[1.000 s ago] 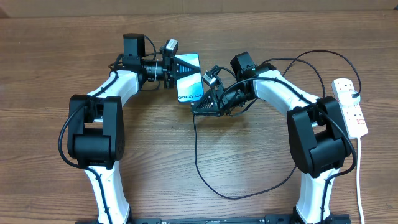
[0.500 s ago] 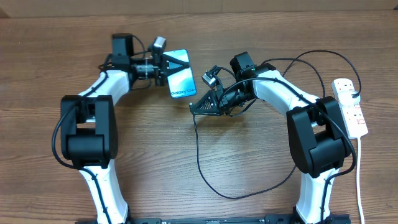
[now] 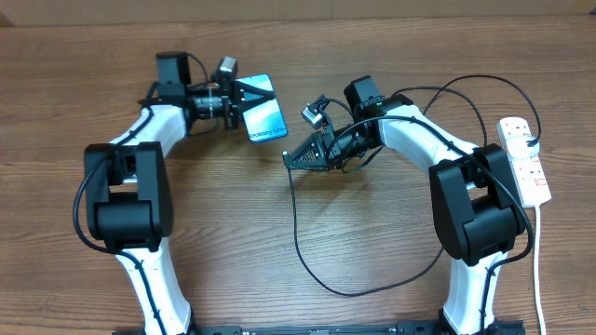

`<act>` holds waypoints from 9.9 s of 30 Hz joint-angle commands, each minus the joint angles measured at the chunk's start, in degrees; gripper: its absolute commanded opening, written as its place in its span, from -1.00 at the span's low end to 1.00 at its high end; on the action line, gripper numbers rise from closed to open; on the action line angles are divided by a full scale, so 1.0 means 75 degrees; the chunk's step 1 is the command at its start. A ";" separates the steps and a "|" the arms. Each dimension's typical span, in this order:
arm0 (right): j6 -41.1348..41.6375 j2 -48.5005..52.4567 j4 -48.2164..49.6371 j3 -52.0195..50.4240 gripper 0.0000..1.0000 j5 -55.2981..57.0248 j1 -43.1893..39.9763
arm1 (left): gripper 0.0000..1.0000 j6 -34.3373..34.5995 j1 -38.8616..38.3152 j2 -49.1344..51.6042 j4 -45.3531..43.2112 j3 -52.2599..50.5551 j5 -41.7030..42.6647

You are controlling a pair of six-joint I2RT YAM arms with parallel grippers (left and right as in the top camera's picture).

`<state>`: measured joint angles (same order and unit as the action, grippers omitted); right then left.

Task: Plug charger to phone and switch on socket

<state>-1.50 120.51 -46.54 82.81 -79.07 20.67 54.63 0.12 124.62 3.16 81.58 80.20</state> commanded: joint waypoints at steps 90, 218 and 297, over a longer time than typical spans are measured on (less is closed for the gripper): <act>0.0029 0.0050 0.0466 0.0038 -0.93 -0.0883 -0.0391 | -0.92 0.0883 -0.0868 -0.0289 -0.1119 0.0117 0.0114; 0.1880 0.0050 0.1533 0.0038 -0.92 -0.0379 -0.0664 | -0.92 0.1049 -0.1320 -0.0289 -0.2119 0.0117 0.1058; -0.1836 -0.0595 -0.2853 0.0938 -0.93 0.1617 -0.1851 | -0.92 0.0152 -0.1221 -0.0289 -0.1810 0.0117 0.1233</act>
<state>-14.81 117.91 -68.01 88.55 -66.61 6.57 55.18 -9.26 124.62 -10.31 82.32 88.31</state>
